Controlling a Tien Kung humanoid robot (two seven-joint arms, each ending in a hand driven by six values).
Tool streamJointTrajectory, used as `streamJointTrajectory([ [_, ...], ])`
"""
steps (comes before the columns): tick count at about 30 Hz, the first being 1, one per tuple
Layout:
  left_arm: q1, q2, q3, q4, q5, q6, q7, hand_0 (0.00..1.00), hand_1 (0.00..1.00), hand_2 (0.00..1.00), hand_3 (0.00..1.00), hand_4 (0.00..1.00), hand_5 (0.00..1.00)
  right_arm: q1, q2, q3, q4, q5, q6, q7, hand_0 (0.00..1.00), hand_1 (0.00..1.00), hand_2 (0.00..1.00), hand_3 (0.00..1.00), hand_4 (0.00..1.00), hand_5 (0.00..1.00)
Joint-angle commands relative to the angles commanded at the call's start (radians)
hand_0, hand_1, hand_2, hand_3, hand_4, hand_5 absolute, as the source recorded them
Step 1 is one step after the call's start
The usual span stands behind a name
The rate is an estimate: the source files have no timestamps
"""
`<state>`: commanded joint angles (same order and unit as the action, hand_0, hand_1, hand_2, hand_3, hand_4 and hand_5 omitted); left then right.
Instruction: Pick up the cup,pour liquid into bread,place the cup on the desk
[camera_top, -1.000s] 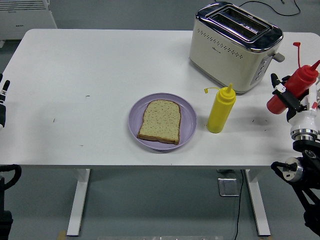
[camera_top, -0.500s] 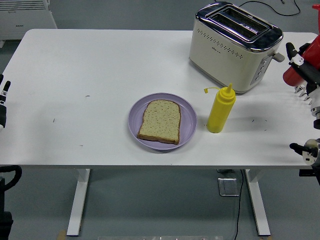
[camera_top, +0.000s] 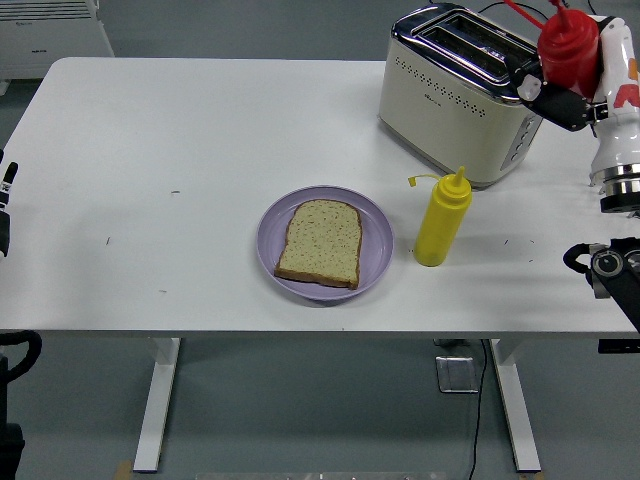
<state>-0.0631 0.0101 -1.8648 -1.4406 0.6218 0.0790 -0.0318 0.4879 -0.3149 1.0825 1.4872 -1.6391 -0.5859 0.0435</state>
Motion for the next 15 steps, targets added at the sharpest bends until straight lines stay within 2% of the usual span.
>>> streamJointTrajectory([
  [3, 0.0, -0.001, -0.001, 0.0, 0.0, 0.0, 0.0, 0.832, 0.841, 0.857, 0.761, 0.663, 0.998, 0.05, -0.003, -0.057, -0.022, -0.13, -0.002, -0.064, 0.002, 0.016, 0.179, 0.264, 0.82, 0.113],
  [8, -0.002, -0.001, -0.002, 0.0, 0.0, 0.0, 0.0, 0.832, 0.841, 0.857, 0.76, 0.664, 0.998, 0.146, -0.011, -0.15, -0.073, -0.338, 0.034, -0.129, 0.002, 0.022, 0.179, 0.276, 0.808, 0.118],
  [12, -0.003, -0.002, -0.005, 0.0, 0.0, 0.0, -0.001, 0.836, 0.844, 0.858, 0.758, 0.666, 0.998, 0.219, -0.015, -0.216, -0.109, -0.507, 0.095, -0.163, 0.002, 0.041, 0.2, 0.294, 0.805, 0.128],
  [15, -0.002, -0.003, -0.008, 0.001, -0.001, 0.0, -0.001, 0.836, 0.844, 0.858, 0.758, 0.666, 0.998, 0.291, -0.026, -0.295, -0.133, -0.63, 0.192, -0.188, 0.002, 0.041, 0.2, 0.294, 0.805, 0.128],
])
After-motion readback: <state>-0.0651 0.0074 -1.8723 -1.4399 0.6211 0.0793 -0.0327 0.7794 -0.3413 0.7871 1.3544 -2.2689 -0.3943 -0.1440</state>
